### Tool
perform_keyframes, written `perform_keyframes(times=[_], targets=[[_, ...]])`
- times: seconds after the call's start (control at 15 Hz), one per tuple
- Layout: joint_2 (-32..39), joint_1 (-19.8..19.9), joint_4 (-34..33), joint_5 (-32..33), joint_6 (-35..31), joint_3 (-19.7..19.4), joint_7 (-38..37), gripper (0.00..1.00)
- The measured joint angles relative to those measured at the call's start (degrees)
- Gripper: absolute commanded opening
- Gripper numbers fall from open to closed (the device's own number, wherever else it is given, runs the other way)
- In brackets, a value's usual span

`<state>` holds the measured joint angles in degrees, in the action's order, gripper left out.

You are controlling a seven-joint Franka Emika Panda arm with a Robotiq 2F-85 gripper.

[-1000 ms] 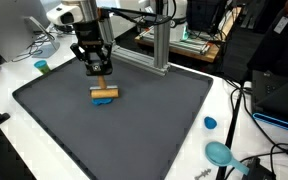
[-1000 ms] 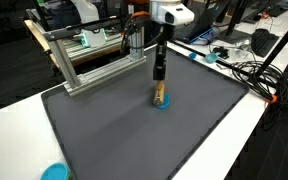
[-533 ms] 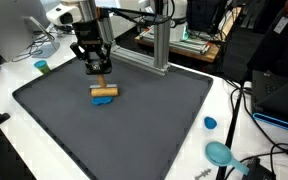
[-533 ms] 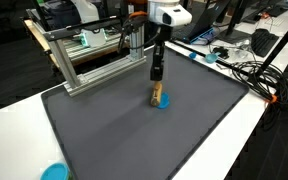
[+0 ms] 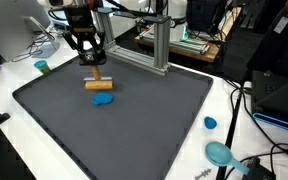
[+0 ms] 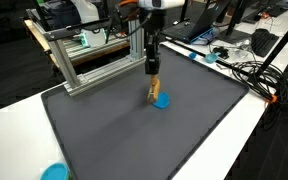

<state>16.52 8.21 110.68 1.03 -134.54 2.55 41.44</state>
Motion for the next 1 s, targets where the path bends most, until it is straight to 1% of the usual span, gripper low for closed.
perform_keyframes(times=[0.2, 0.4, 0.53, 0.73, 0.87, 1.0], targets=[[-4.0, 0.4, 1.4, -4.5, -0.9, 0.1, 2.7, 0.22], [-4.7, -0.2, 3.2, -8.5, -3.6, 0.7, 3.1, 0.22], [-3.9, -1.0, 4.9, -8.8, -6.9, 0.8, 2.5, 0.22], [-1.8, -1.9, 7.1, -7.7, -12.1, 0.5, 0.1, 0.22], [-0.7, -2.0, 8.0, -6.9, -14.1, 0.5, -1.1, 0.22], [0.4, -2.2, 8.6, -6.0, -14.6, 0.6, -1.8, 0.22]])
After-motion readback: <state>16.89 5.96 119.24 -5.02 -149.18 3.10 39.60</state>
